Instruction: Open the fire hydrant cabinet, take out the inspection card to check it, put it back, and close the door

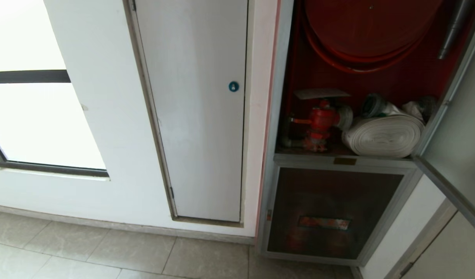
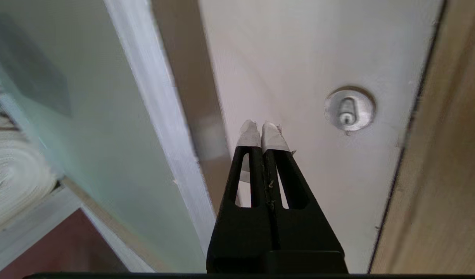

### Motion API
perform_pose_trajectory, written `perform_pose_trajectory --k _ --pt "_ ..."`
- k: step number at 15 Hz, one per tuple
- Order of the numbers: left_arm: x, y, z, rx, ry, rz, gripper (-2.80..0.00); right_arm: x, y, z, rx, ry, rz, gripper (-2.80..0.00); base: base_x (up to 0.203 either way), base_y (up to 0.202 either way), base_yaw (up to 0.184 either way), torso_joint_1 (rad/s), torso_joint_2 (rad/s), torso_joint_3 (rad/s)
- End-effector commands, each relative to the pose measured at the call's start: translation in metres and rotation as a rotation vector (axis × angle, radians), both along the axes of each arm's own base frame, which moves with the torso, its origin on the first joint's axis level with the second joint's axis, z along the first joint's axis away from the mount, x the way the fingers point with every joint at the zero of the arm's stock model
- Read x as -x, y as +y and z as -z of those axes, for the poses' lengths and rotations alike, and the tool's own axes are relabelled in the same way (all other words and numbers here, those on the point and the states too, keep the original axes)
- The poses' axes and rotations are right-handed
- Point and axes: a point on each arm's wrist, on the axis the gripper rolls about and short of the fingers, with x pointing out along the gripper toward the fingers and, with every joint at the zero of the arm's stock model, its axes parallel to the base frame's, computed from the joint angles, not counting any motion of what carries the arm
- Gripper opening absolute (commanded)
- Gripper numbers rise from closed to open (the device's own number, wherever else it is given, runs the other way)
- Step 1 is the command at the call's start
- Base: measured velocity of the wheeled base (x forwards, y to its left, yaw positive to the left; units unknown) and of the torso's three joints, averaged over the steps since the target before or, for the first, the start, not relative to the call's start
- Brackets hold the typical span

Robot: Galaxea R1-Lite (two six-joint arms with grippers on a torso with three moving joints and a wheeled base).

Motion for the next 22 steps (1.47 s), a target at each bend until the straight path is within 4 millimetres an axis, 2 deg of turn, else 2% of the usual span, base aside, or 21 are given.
perform_pose_trajectory --k 1,9,16,22 --pt "-0.001 0.0 0.004 -0.001 0.014 0.0 -2.8 -0.001 0.0 0.001 0.0 0.002 -0.033 -2.8 0.0 0.0 0.0 0.0 0.0 0.0" --pt "-0.001 0.0 0.004 0.0 0.014 -0.001 -2.8 -0.008 0.014 0.005 0.004 0.008 -0.119 -2.8 0.0 0.0 0.0 0.0 0.0 0.0" --pt "-0.001 0.0 0.004 -0.001 0.014 0.0 -2.8 -0.015 0.041 0.012 0.031 0.016 -0.235 -2.8 0.0 0.0 0.0 0.0 0.0 0.0" --pt "-0.001 0.0 0.004 -0.001 0.014 0.0 -2.8 -0.023 0.072 0.011 0.082 -0.01 -0.438 -2.8 0.0 0.0 0.0 0.0 0.0 0.0"
